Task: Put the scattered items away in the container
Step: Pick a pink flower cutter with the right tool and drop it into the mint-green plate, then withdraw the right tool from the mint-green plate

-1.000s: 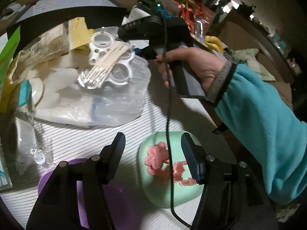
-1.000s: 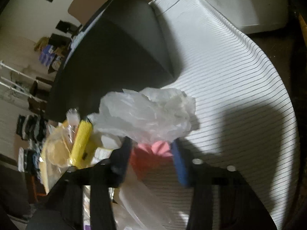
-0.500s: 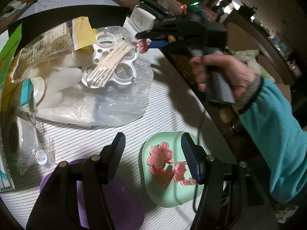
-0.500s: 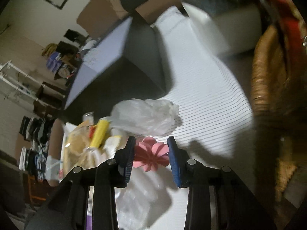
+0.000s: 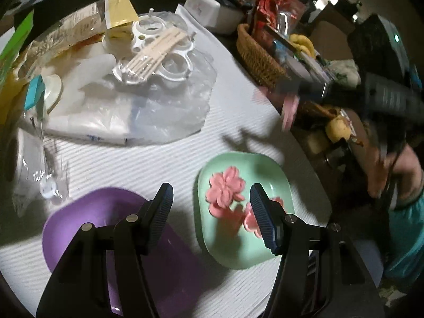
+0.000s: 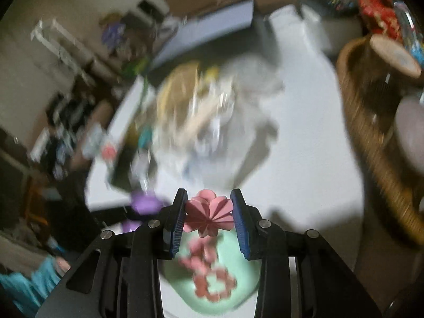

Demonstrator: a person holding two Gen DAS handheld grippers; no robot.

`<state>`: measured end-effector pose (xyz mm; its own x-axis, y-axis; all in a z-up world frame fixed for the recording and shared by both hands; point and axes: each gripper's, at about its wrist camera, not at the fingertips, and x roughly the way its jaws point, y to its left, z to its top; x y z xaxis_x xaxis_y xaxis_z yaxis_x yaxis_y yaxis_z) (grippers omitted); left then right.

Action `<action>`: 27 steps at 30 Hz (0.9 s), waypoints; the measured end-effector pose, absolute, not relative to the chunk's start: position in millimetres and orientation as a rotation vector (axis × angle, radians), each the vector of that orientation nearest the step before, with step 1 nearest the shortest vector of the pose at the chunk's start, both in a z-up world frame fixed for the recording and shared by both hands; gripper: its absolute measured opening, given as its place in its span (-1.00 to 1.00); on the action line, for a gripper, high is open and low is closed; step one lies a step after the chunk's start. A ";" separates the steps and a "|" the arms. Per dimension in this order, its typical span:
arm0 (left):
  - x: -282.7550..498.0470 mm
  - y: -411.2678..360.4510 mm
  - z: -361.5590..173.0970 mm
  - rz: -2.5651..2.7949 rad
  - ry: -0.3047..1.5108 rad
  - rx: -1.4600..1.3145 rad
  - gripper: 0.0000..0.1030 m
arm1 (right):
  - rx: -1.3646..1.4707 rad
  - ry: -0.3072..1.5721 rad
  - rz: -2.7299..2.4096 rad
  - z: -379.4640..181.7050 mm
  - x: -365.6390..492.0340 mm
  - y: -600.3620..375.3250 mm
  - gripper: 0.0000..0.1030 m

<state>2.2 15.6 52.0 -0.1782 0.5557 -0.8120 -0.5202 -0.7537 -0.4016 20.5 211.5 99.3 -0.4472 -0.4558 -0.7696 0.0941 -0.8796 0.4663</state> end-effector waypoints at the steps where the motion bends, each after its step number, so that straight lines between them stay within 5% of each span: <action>1: 4.8 13.8 53.3 1.990 -0.043 -1.386 0.12 | 1.443 -0.503 -2.346 90.6 25.9 204.0 -0.33; 5: 8.6 2.8 56.5 2.008 -0.070 -1.388 0.12 | 1.556 -0.422 -2.308 65.4 36.0 183.5 -0.25; 7: 11.6 -5.2 57.3 2.014 -0.093 -1.393 0.12 | 1.541 -0.411 -2.349 69.8 40.5 184.6 0.19; 12: 21.1 -30.3 57.7 2.063 -0.177 -1.392 0.12 | 1.405 -0.553 -2.456 94.1 54.3 214.9 0.36; 18: 13.0 -44.9 54.2 2.101 -0.276 -1.396 0.12 | 1.483 -0.583 -2.474 83.0 61.7 226.6 0.36; 23: 17.3 -18.2 54.0 2.101 -0.164 -1.375 0.12 | 1.603 -0.502 -2.440 64.2 64.9 221.0 0.33; 27: 14.2 3.9 50.3 2.129 -0.062 -1.385 0.08 | 1.625 -0.447 -2.434 61.4 75.5 216.6 0.02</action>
<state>14.2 3.9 50.3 -0.2826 0.4983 -0.8196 -0.4498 -0.8235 -0.3456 75.5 216.6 61.4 -0.3861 -0.3120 -0.8681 -0.0168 -0.9385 0.3448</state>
